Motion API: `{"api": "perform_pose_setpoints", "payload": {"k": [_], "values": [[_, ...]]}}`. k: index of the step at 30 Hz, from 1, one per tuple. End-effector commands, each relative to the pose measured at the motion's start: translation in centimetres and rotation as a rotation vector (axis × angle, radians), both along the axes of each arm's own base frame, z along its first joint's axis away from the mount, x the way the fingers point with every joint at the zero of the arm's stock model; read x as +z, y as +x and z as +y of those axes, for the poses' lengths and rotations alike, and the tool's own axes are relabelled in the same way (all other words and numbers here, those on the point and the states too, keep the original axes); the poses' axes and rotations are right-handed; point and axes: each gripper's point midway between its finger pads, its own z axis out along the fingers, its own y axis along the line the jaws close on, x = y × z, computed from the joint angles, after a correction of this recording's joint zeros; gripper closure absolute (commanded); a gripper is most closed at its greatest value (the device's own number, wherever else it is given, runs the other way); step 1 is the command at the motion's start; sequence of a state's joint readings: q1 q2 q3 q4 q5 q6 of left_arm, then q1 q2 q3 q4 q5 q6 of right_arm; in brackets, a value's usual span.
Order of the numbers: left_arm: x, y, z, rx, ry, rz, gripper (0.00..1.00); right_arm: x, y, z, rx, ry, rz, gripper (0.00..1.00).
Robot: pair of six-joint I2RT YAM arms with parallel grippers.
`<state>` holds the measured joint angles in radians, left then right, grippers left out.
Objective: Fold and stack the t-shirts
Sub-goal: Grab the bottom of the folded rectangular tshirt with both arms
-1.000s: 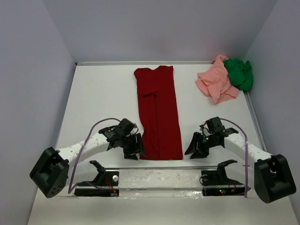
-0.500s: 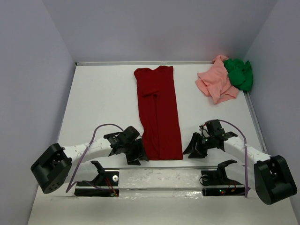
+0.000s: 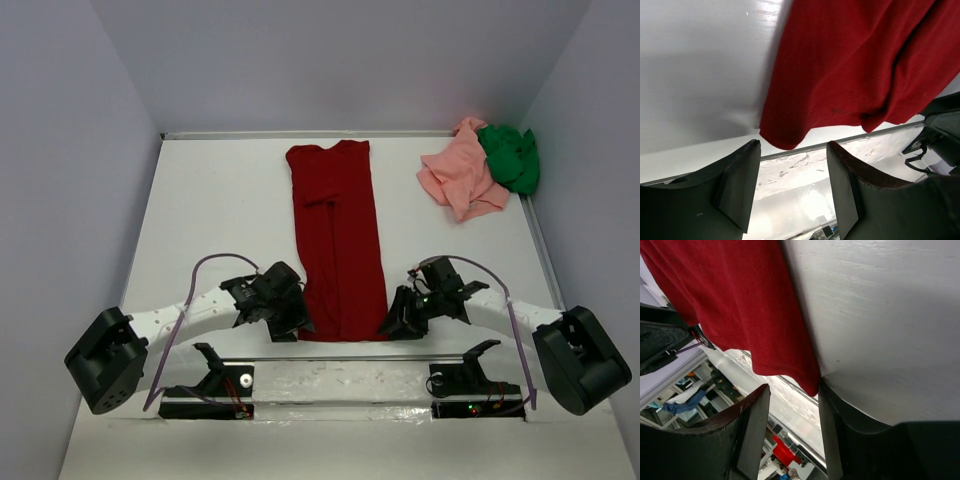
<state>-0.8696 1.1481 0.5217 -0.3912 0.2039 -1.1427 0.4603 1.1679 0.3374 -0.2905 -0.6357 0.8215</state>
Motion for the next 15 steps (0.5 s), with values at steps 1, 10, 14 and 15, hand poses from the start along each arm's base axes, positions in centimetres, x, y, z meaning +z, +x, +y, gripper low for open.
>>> {"api": "perform_pose_setpoints", "payload": {"k": [1,10,14,15], "values": [[0.3,0.5,0.6,0.015,0.034,-0.021,0.35,-0.6,0.8,0.5,-0.008,-0.025,-0.036,0.55],[0.0,0.7,2.4,0.054,0.008,-0.027,0.34,-0.6,0.9,0.4,-0.004,-0.050,-0.027,1.00],[-0.5,0.4,2.8,0.046,0.028,-0.014,0.34,-0.4,0.9,0.4,0.000,-0.055,-0.030,1.00],[-0.6,0.4,2.8,0.047,0.026,-0.014,0.34,-0.4,0.9,0.4,0.001,-0.054,-0.029,1.00]]}}
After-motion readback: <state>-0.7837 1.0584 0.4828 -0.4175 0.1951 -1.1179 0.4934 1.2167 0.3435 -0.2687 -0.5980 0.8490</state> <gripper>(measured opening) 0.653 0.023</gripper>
